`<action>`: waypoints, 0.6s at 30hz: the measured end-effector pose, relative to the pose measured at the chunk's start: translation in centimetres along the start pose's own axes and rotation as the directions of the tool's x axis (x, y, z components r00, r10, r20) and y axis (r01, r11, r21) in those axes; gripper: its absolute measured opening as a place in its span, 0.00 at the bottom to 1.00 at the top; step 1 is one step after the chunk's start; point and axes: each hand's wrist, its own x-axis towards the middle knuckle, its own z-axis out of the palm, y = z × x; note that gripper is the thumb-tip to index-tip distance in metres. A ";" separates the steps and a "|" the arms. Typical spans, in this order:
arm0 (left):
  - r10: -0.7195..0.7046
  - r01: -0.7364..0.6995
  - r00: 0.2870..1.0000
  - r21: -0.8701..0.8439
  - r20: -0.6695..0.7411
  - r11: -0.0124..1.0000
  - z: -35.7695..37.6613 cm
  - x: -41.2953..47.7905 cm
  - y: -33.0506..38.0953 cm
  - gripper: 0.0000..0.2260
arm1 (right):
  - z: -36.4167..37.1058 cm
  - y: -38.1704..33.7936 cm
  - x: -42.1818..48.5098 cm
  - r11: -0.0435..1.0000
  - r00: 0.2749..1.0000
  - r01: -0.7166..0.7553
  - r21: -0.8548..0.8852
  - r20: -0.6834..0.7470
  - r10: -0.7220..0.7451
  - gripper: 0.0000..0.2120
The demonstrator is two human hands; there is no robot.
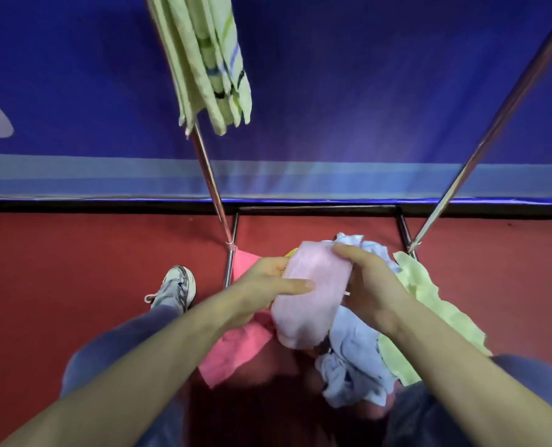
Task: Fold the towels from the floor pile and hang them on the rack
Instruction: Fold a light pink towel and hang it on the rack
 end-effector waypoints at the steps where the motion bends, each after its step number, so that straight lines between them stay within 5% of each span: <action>1: 0.013 -0.013 1.000 -0.009 -0.007 1.000 -0.3 0.6 -0.3 0.12 | 0.0 0.2 0.6 0.999 1.000 -0.011 0.038 -0.002 0.011 0.11; 5: 0.051 -0.054 0.998 -0.071 -0.045 0.996 -1.5 2.5 -1.1 0.24 | 0.9 1.7 2.2 0.994 0.995 -0.100 0.041 -0.013 0.100 0.16; 14: 0.003 -0.015 0.998 -0.193 -0.064 0.981 -2.4 4.2 0.6 0.21 | 0.5 1.5 4.0 1.000 1.000 -0.007 -0.017 -0.015 0.007 0.18; 18: 0.015 -0.040 0.992 -0.199 -0.128 0.979 -2.8 4.4 1.3 0.16 | 1.6 1.7 4.1 0.995 0.999 0.004 0.104 0.046 -0.009 0.25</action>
